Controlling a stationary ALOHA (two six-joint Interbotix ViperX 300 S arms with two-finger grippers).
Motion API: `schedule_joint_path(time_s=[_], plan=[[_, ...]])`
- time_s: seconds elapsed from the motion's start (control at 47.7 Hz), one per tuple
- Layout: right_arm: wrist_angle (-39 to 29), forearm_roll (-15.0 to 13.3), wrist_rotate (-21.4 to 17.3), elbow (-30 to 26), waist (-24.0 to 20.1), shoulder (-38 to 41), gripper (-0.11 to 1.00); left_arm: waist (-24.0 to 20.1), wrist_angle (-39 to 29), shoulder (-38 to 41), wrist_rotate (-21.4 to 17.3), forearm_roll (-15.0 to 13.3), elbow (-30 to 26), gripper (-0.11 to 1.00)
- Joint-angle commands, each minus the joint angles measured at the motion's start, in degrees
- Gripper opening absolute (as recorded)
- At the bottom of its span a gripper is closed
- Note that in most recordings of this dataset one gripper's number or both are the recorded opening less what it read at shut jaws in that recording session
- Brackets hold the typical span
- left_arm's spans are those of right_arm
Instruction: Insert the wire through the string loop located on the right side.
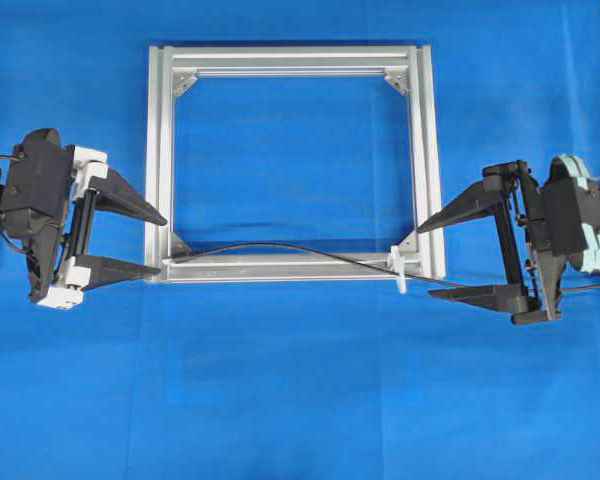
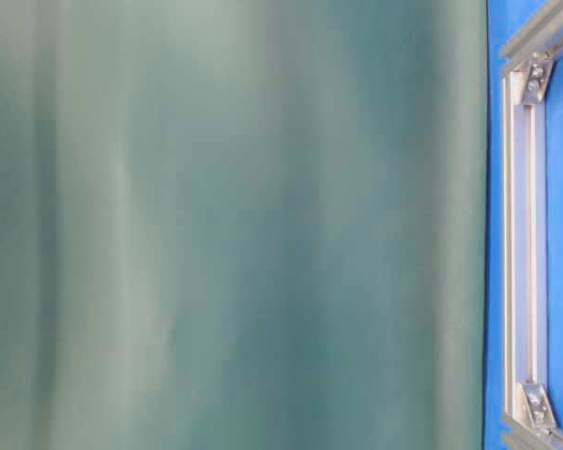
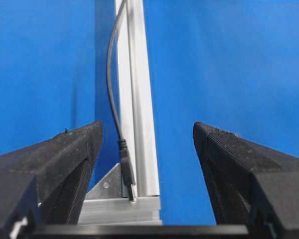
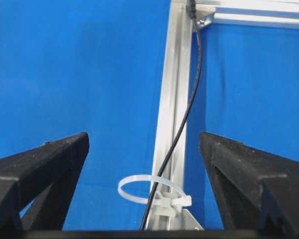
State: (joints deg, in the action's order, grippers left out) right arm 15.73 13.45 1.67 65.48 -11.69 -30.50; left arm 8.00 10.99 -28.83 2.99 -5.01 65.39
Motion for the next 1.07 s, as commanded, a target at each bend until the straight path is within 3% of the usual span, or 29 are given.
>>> schedule_joint_path(time_s=[0.0, 1.049], plan=[[0.18, 0.0, 0.0, -1.23, 0.18, -0.18, 0.91, -0.18, 0.26, -0.35, 0.0, 0.09, -0.97, 0.67], [0.0, 0.0, -0.09, -1.32, 0.18, -0.18, 0.91, -0.79, 0.26, -0.35, -0.09, 0.09, -1.05, 0.67]])
